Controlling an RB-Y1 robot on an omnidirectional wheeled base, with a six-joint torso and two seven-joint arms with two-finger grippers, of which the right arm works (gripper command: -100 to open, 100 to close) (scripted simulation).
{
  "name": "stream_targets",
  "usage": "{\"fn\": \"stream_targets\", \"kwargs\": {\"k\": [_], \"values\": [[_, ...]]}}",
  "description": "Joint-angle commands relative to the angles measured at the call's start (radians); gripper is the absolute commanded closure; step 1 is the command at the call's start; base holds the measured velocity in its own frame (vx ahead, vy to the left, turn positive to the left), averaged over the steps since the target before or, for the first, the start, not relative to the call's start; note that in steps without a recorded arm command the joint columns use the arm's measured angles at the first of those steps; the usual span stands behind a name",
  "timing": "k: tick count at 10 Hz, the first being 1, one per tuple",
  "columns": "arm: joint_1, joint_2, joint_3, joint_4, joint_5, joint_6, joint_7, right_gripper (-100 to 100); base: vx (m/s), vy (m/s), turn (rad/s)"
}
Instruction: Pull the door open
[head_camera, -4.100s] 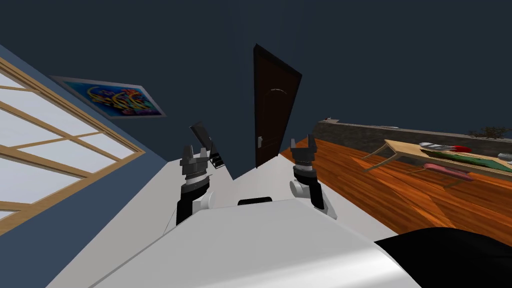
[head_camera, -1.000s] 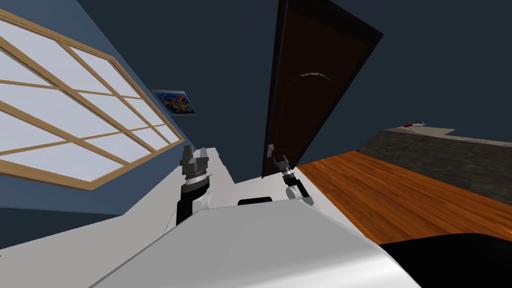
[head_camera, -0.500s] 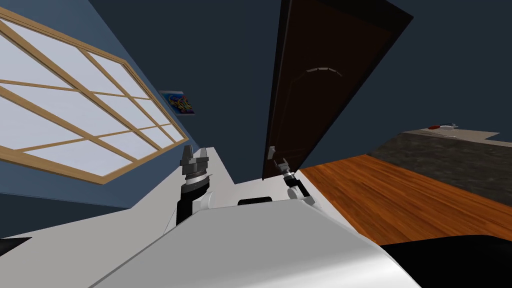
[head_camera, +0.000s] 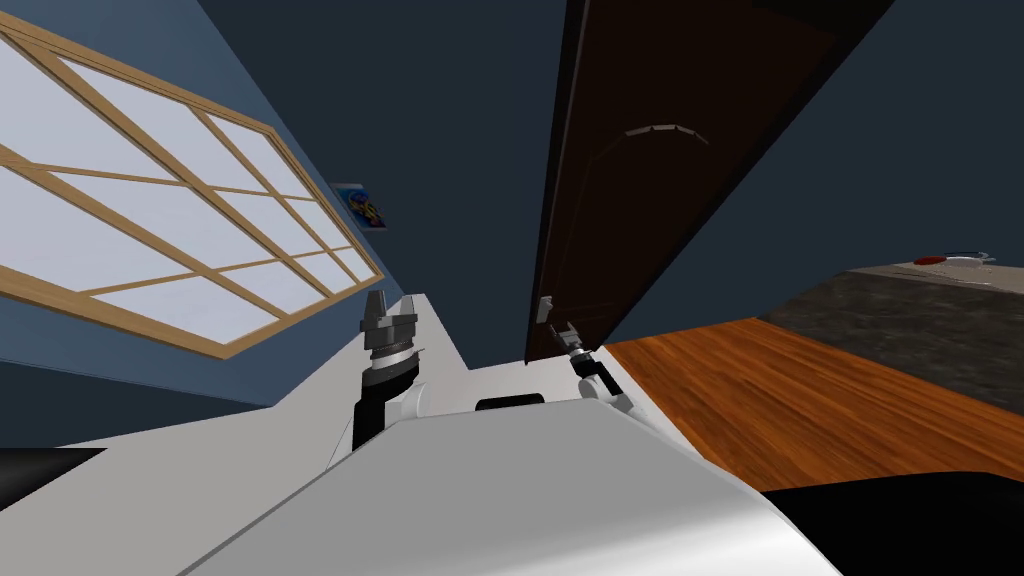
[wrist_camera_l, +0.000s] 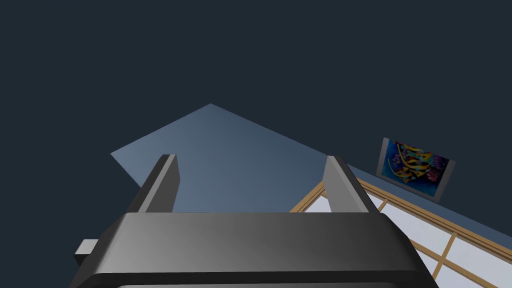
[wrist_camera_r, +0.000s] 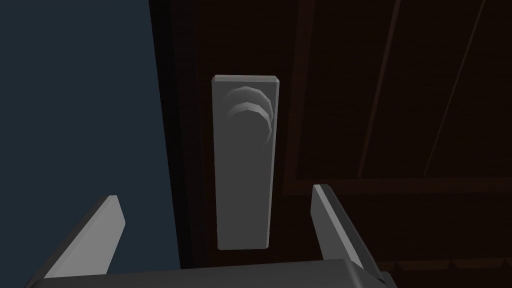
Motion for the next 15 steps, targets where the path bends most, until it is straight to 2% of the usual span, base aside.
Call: {"fn": "stream_targets", "kwargs": {"k": [1, 2, 3, 4, 7, 10, 11, 12, 13, 15], "values": [[-0.01, -0.022, 0.014, 0.029, -0.03, -0.001, -0.038, -100, 0.061, -0.045, 0.061], [-0.014, -0.032, 0.022, 0.043, -0.046, 0.0, -0.055, -100, 0.055, -0.046, 0.077], [-0.012, -0.028, 0.018, 0.036, -0.035, -0.003, -0.045, -100, 0.023, -0.023, 0.016], [-0.017, -0.037, 0.002, 0.063, -0.045, -0.011, -0.065, -100, 0.105, 0.016, 0.198], [-0.022, -0.045, -0.017, 0.093, -0.055, -0.019, -0.082, -100, 0.131, 0.042, 0.135], [-0.032, -0.06, -0.051, 0.148, -0.073, -0.034, -0.114, -100, 0.169, 0.007, 0.19], [-0.034, -0.063, -0.058, 0.16, -0.076, -0.037, -0.121, -100, 0.186, 0.01, 0.133], [-0.03, -0.06, -0.049, 0.153, -0.071, -0.041, -0.118, -100, 0.085, 0.003, 0.016], [-0.03, -0.06, -0.049, 0.153, -0.071, -0.041, -0.118, 100, -0.016, -0.002, -0.024], [-0.03, -0.06, -0.049, 0.153, -0.071, -0.041, -0.118, 100, -0.029, -0.005, 0.005]]}}
